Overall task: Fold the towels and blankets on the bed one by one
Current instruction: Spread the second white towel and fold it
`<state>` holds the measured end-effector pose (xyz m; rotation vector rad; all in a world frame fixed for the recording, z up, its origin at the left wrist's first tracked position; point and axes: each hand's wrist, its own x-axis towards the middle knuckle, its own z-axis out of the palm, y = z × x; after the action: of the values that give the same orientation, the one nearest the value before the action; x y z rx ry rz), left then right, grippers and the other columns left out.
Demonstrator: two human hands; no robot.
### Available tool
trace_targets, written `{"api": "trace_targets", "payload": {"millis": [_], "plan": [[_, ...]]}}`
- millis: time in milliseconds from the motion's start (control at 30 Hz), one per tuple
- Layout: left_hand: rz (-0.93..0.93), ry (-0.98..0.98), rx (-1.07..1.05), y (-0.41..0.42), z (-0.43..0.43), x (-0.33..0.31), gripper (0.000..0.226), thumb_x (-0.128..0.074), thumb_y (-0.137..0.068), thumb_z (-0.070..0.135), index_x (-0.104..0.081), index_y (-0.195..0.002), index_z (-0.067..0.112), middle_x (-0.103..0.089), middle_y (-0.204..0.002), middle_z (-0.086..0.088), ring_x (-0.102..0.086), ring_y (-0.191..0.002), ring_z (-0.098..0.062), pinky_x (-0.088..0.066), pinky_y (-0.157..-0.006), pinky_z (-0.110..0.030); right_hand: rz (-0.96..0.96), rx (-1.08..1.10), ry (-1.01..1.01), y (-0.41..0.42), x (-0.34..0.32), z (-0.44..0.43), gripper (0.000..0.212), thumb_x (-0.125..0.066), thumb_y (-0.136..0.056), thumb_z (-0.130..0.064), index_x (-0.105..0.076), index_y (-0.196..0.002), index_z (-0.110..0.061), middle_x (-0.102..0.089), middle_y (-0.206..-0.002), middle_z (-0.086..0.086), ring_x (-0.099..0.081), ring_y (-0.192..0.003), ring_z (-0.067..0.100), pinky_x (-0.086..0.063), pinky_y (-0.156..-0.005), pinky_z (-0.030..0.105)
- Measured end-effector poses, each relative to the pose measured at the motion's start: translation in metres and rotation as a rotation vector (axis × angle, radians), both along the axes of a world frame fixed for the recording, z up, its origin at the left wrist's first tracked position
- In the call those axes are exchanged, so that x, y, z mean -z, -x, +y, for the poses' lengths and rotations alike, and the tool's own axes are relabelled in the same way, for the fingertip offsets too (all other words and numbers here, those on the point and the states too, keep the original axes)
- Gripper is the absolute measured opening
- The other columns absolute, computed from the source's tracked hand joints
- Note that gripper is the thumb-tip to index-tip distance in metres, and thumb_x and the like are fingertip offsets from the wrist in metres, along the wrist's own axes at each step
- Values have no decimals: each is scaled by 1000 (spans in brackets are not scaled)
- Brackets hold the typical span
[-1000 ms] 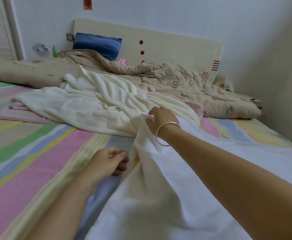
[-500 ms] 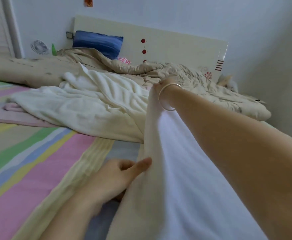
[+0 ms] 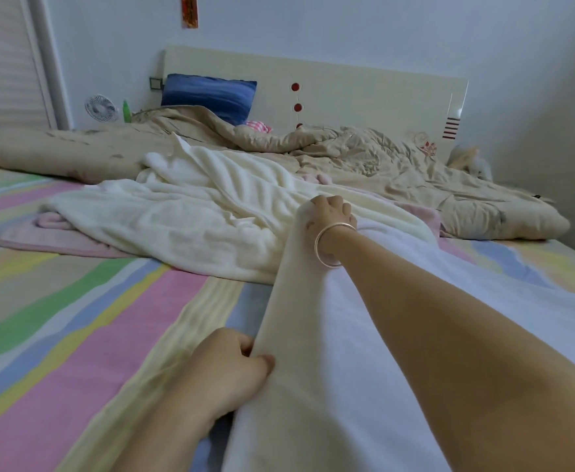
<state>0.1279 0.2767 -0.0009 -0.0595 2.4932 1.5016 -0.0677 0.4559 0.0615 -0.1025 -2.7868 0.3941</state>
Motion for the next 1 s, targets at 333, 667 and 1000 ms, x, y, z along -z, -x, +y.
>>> {"api": "trace_targets", "payload": {"millis": [333, 667, 1000], "plan": [[33, 61, -15, 1, 1, 1, 20, -64, -89, 27, -76, -78, 15, -75, -72, 3, -72, -73, -16, -57, -79, -37, 106, 34, -17, 14, -29, 7, 40, -44, -91, -8, -55, -129, -15, -54, -128, 11, -49, -118, 32, -41, -87, 35], [91, 175, -18, -1, 1, 0, 35, -59, -69, 40, -61, -64, 5, -59, -57, -4, -54, -54, -22, -38, -53, -28, 42, 230, -342, 1, -12, 30, 50, -54, -92, -40, -46, -133, -10, -53, -129, 10, -44, -123, 29, -35, -98, 38], [913, 679, 46, -72, 38, -77, 115, -80, -71, 40, -6, -156, 16, -10, -161, -11, -19, -146, -31, -29, -113, -43, 233, -275, -138, -276, -16, 2, 11, -65, -86, -27, -69, -93, -19, -61, -91, 1, -58, -86, 24, -35, -61, 31]]}}
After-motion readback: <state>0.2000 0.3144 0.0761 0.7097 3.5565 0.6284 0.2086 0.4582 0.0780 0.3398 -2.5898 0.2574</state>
